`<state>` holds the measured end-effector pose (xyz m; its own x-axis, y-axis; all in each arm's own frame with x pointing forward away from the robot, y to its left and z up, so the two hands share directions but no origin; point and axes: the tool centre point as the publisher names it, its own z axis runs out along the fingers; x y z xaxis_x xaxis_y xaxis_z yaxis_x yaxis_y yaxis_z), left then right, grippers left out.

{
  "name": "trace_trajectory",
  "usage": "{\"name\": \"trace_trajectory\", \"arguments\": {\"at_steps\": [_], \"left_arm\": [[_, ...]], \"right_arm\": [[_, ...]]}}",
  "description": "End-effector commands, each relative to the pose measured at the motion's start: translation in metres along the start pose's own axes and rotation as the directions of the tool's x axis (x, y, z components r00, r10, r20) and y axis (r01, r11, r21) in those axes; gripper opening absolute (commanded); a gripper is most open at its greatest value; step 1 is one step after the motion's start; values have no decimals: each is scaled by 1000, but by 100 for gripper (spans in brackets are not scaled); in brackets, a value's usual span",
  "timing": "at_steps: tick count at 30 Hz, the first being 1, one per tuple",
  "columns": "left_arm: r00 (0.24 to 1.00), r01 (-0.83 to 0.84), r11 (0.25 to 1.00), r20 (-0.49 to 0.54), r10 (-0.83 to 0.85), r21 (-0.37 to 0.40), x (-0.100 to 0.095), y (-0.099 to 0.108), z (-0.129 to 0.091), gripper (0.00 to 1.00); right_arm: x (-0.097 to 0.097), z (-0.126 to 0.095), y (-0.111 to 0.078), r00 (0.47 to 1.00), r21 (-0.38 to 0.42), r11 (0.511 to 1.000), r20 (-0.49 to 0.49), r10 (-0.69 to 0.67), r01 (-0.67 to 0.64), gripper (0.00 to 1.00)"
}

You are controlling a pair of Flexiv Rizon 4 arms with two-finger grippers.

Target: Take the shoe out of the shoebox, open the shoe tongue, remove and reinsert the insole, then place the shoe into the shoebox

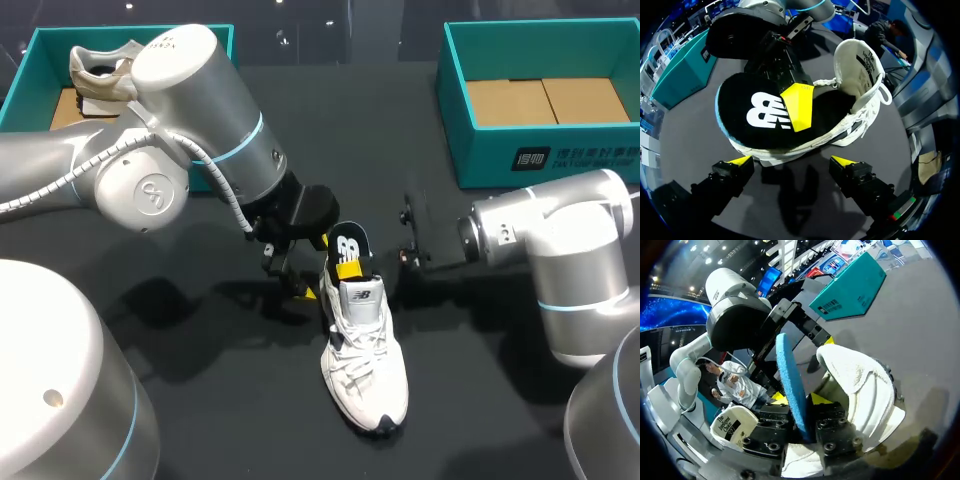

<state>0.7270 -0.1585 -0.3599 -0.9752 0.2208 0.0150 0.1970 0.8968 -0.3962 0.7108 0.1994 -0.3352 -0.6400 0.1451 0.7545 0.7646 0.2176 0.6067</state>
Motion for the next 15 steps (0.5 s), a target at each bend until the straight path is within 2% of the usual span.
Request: {"name": "trace_trajectory", "arguments": {"at_steps": [1,7,9,10,13,15], "left_arm": [[1000,-1,1000,-2,1,-2,-1,-1,1,100],[1000,-1,1000,-2,1,-2,-1,-1,1,100],[1000,-1,1000,-2,1,-2,-1,-1,1,100],[1000,-1,1000,-2,1,-2,-1,-1,1,100],[1000,-1,1000,-2,1,-2,-1,-1,1,100],[1000,-1,1000,-2,1,-2,-1,-1,1,100]], "right_arm": [[13,-5,7,999,9,1000,36,-19,19,34],[13,-15,12,998,-8,1000,58,-29,30,35],[11,-19,13,998,-23,999,56,-37,39,32],[10,-20,15,998,-33,999,56,-40,41,29],[4,-21,20,998,-40,998,47,-42,43,1],[-1,-18,22,999,-30,999,39,-22,23,0]]}}
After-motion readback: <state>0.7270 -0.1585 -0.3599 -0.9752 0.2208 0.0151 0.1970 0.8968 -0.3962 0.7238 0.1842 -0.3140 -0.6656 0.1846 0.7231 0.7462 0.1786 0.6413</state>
